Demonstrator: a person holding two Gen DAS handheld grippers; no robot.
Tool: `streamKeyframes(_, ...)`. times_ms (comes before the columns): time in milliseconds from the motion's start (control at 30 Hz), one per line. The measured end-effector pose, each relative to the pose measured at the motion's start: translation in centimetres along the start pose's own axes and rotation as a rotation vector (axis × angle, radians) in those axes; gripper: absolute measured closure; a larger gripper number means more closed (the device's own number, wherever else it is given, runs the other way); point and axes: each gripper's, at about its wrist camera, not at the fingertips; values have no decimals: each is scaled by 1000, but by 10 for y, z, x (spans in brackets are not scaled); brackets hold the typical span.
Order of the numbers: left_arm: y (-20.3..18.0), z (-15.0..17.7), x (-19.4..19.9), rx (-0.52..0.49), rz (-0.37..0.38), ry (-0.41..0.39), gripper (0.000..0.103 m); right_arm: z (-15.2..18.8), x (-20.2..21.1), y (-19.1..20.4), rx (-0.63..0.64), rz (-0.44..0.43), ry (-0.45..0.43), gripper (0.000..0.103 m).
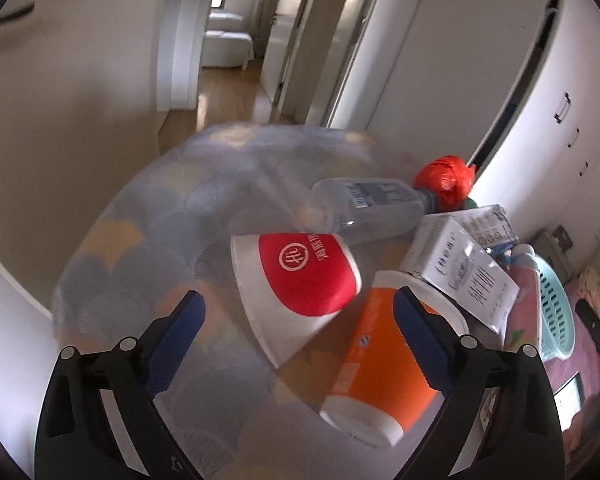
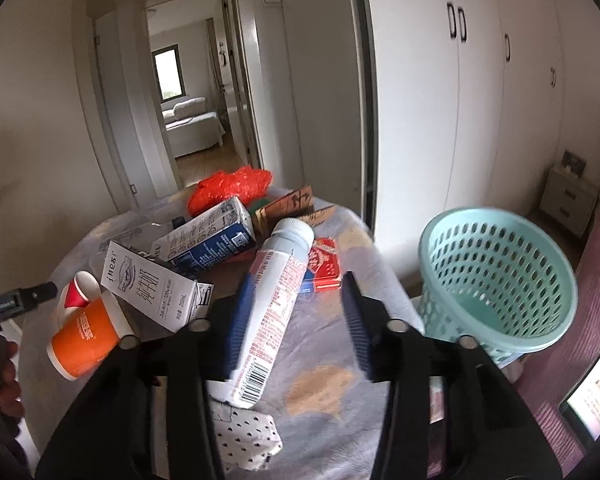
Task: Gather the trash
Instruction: 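Grasp the red-and-white paper cup with the left tool while the right tool grasps the white spray bottle, then carry both items over the teal basket and open both tools to drop them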
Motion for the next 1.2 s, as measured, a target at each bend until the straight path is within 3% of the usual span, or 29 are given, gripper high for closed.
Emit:
streamKeyframes(67, 7, -2, -7, 33, 21, 22, 11, -1, -7, 1, -9, 23, 9, 32)
streamKeyframes(333, 22, -13, -36, 152, 84, 80, 11, -4, -42, 21, 8, -10, 112, 32)
streamKeyframes(600, 13, -27, -48, 165, 47, 91, 11, -5, -70, 24, -22, -46, 224, 32)
streamKeyframes(667, 9, -28, -50, 153, 7, 95, 14, -5, -75, 25, -27, -53, 239, 32)
streamKeyframes(700, 6, -28, -50, 142, -14, 94, 21, -4, -76, 24, -29, -55, 245, 32)
streamKeyframes(867, -1, -29, -45, 98, -54, 67, 26, -3, -88, 17, -65, -93, 297, 32)
streamKeyframes(933, -4, -28, -37, 78, -71, 36, 26, -3, -94, 10, -95, -122, 319, 37)
streamKeyframes(967, -7, -28, -35, 72, -73, 22, 26, -4, -96, 7, -105, -139, 325, 50)
streamKeyframes(1200, -24, -25, 10, 19, -89, -116, 26, -6, -80, -9, -170, -212, 277, 57)
Point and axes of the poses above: each gripper's, at about its wrist camera, not at the fingertips, and x roughly against the way its jaws point, y to its left, z to its underside, and after that the axes turned 8 degrees about y, right-handed
